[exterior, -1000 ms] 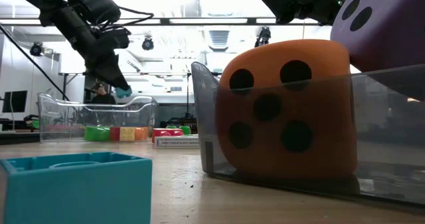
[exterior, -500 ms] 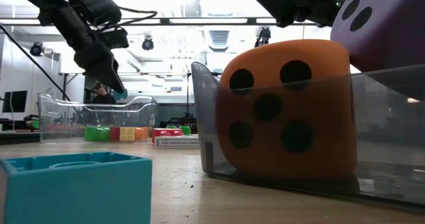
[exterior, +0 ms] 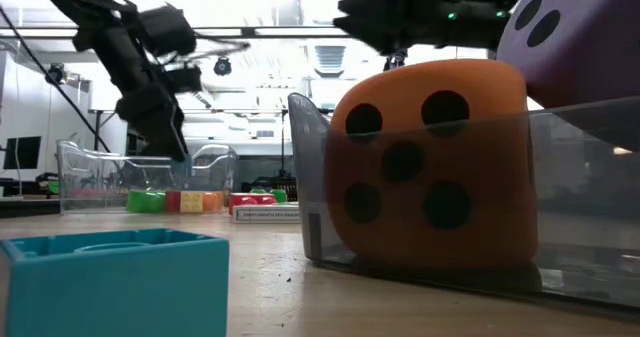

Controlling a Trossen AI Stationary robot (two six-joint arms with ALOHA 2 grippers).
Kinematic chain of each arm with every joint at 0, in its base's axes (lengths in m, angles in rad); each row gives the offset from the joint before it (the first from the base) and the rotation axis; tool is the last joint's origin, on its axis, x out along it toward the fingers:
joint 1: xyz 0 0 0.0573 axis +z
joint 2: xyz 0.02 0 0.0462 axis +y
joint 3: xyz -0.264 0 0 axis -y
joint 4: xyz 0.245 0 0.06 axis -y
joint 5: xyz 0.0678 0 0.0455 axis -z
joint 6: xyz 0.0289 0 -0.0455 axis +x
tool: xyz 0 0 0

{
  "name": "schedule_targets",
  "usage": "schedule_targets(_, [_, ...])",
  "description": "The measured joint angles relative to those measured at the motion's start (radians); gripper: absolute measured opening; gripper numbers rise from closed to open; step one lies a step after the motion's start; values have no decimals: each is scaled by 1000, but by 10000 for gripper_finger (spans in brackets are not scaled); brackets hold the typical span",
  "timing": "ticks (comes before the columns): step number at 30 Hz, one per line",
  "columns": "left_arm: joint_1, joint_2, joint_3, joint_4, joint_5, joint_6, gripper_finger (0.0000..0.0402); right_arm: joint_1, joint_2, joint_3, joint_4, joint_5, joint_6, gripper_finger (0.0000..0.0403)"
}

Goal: Pick & Place Toys
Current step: Put the top blue game piece into the transparent bin, then put the red game piece into the transparent bin

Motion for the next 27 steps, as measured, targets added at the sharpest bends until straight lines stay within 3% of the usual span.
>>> schedule_targets(8, [-4, 128, 56, -18, 67, -22, 348, 0, 103, 92, -60, 0, 0, 339])
schedule_targets(18, [-8, 50, 198, -8, 183, -12, 340, -6, 86, 92, -85, 0, -7, 339])
schedule_targets(27, [-42, 33, 227, 74, 196, -84, 340, -6, 83, 91, -94, 0, -7, 339])
